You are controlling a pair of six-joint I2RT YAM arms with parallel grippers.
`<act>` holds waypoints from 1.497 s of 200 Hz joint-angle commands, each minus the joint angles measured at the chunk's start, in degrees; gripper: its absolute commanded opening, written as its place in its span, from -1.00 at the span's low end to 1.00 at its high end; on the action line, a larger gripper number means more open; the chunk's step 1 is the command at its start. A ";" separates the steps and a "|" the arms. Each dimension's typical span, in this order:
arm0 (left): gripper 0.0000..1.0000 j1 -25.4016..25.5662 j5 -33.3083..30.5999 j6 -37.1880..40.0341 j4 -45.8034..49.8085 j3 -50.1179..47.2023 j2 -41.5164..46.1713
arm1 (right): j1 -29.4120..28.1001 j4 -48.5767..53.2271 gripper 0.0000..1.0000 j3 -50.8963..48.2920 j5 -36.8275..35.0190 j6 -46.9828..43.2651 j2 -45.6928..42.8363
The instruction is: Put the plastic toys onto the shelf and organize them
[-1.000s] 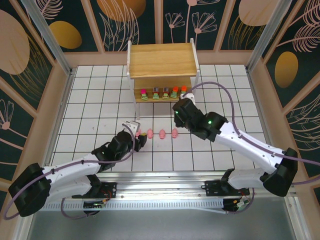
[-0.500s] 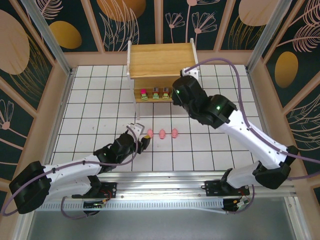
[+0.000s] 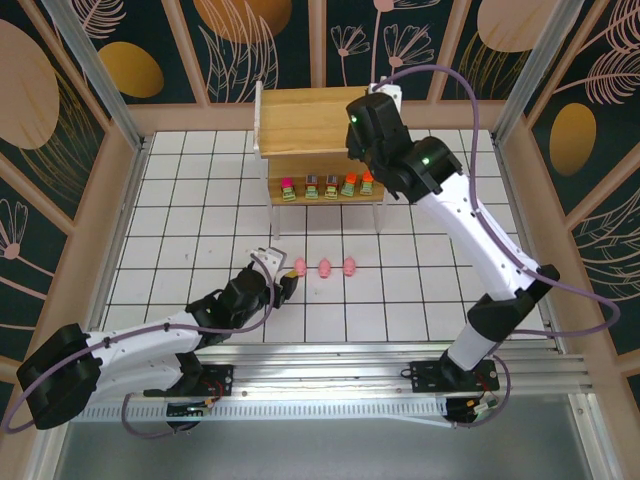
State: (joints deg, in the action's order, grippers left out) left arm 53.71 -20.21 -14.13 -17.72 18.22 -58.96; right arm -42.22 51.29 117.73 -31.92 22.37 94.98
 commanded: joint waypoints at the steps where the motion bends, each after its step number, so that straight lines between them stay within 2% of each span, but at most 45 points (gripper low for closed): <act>1: 0.22 0.36 -1.33 0.43 -1.76 -0.98 1.12 | 2.34 2.70 -0.48 3.24 2.41 -0.84 2.22; 73: 0.22 0.34 -1.73 0.35 -2.45 -1.52 1.50 | 5.91 1.62 -0.47 3.35 8.43 0.14 3.90; 171: 0.22 0.42 -1.27 0.44 -2.94 -1.58 0.95 | 6.09 2.05 -0.44 -0.45 10.37 1.78 2.65; 222: 0.22 0.42 -1.11 0.46 -3.12 -1.77 1.13 | 6.06 2.28 -0.42 -2.08 9.01 2.33 1.66; 299: 0.22 0.38 -0.91 0.44 -3.13 -1.88 1.48 | 5.91 3.90 -0.24 0.67 5.58 1.58 4.21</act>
State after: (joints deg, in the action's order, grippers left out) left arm 53.71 -21.02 -14.13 -19.53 16.86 -58.19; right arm -36.47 52.56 116.84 -24.10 24.32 98.04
